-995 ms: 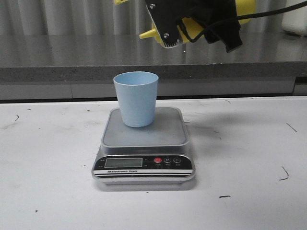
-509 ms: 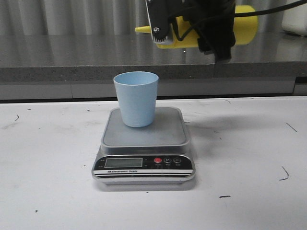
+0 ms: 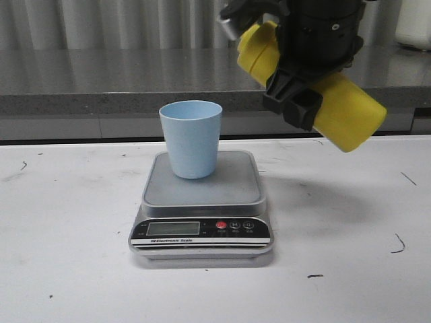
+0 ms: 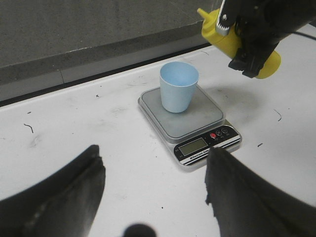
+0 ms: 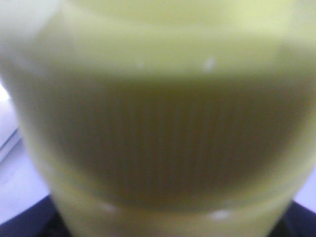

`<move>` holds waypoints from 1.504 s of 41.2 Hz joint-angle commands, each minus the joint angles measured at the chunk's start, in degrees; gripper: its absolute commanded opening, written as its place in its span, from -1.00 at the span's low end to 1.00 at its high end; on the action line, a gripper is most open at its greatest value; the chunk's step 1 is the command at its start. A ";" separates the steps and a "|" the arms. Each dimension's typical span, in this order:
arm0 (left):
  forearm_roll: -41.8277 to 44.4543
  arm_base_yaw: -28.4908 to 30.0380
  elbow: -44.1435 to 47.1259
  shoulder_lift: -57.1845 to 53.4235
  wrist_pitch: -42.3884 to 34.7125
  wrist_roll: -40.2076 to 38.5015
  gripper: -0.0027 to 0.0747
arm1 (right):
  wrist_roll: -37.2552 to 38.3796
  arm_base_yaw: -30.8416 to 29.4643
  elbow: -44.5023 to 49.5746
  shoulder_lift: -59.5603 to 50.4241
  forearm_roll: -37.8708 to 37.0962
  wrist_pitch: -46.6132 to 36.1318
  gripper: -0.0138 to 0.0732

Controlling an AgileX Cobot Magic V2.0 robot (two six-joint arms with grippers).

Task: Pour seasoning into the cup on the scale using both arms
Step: 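Turn the yellow bottle upright and lower it back toward the table, then set the bottle down beside the scale, open the right gripper, withdraw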

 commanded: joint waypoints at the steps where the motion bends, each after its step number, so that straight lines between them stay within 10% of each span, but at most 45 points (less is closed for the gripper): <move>1: -0.63 0.15 -1.44 0.55 -4.25 0.10 0.20 | 4.26 -1.83 -0.96 -6.27 1.12 -5.36 -0.09; 31: -0.63 0.15 -1.44 0.55 -4.25 0.10 0.20 | 10.81 -19.64 36.75 -14.16 5.11 -75.31 -0.09; 62: -0.63 0.15 -1.44 0.55 -4.25 0.10 0.20 | -3.02 -20.57 38.00 2.28 15.01 -102.45 -0.08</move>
